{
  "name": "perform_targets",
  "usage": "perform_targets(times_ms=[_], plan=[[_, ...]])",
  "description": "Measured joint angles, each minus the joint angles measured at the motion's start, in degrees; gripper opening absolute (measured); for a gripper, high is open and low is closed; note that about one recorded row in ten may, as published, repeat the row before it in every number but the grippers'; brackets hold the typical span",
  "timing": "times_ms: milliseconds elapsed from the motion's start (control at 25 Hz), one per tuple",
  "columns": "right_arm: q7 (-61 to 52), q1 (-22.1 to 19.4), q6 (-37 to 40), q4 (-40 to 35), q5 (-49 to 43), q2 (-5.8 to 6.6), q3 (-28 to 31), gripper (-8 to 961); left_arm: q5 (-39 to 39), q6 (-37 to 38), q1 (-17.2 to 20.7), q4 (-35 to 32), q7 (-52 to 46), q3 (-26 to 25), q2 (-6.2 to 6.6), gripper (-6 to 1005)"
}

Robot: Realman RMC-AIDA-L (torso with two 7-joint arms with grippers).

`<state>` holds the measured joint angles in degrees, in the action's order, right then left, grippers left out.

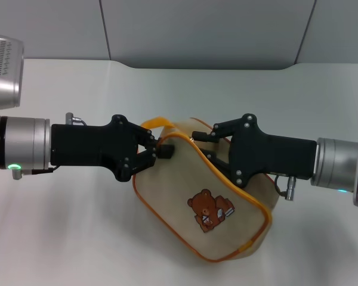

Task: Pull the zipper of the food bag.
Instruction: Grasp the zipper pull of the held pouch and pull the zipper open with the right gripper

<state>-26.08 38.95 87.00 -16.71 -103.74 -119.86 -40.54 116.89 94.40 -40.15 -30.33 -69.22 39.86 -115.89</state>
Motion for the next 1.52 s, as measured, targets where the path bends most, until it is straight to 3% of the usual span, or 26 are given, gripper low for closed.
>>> perform_targets(times_ms=[80, 600, 880, 1040, 1280, 1520], plan=[[1.1, 0.2, 0.0, 0.7, 1.0, -0.01, -0.1, 191, 0.0, 0.0, 0.0, 0.0, 0.0, 0.0, -0.02, 54], [3.1, 0.0, 0.2, 1.8, 1.6, -0.03, -0.5, 18, -0.1, 0.1, 0.1, 0.0, 0.0, -0.1, -0.14, 52], [3.3, -0.8, 0.7, 1.5, 1.5, 0.23, -1.9, 6, -0.6, 0.0, 0.5, 0.0, -0.1, -0.4, -0.13, 52], [2.7, -5.3, 2.4, -1.2, 1.4, 0.58, -5.2, 0, -0.6, -1.5, 1.0, 0.3, -0.2, -2.5, 0.13, 51], [-3.1, -16.9, 11.1, -12.5, 1.2, 0.82, -6.5, 29, -0.7, -2.8, 2.2, 0.7, -0.2, -4.5, 0.73, 51], [-8.3, -19.1, 12.3, -14.1, 1.4, 1.25, -5.4, 66, -0.7, -2.9, 2.5, 0.9, -0.2, -4.6, 0.75, 58]])
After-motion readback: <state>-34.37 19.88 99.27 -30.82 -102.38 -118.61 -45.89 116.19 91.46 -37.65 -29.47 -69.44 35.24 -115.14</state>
